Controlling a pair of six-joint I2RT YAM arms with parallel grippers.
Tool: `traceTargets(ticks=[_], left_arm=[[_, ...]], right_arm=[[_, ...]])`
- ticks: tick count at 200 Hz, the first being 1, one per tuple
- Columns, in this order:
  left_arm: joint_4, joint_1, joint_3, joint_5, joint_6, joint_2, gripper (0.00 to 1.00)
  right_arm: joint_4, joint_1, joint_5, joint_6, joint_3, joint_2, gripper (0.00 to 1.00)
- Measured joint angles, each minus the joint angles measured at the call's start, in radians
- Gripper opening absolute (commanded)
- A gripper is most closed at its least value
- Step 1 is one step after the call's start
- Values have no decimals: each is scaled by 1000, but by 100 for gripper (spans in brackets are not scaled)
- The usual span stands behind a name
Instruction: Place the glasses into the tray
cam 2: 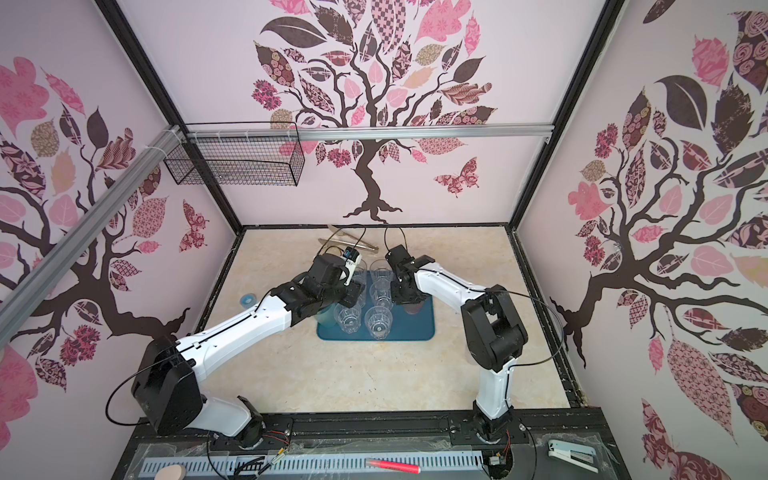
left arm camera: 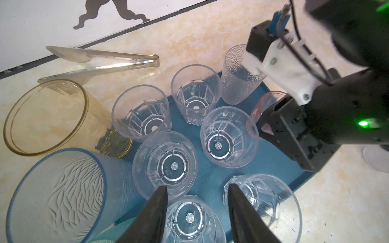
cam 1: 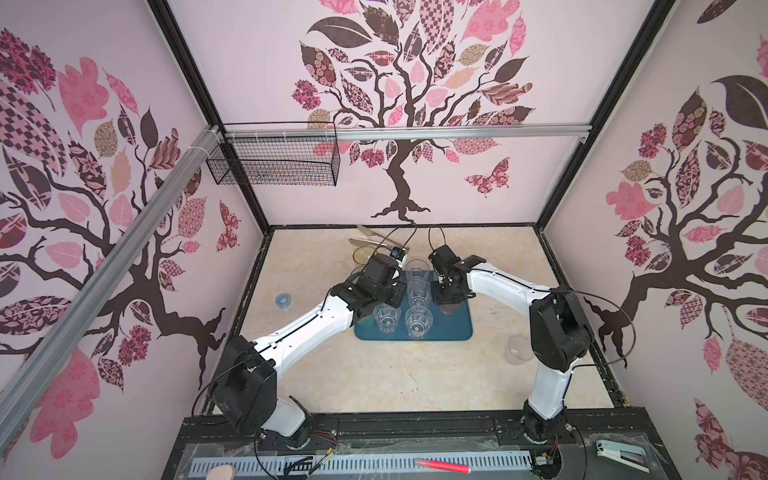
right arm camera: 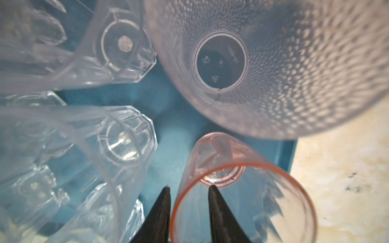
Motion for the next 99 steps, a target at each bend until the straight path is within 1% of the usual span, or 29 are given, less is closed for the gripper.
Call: traceTargets(ticks=[45, 64, 83, 99], left_arm=[[0, 0, 1, 13, 0, 15, 50], [1, -14, 2, 23, 12, 17, 50], [10, -69, 9, 34, 46, 33, 51], [29, -130, 13, 60, 63, 55, 51]], right_arm=[[-77, 0, 42, -4, -4, -174, 48], [-116, -4, 76, 6, -50, -259, 52], [-170, -30, 93, 22, -125, -339, 55], [-204, -98, 89, 37, -199, -403, 57]])
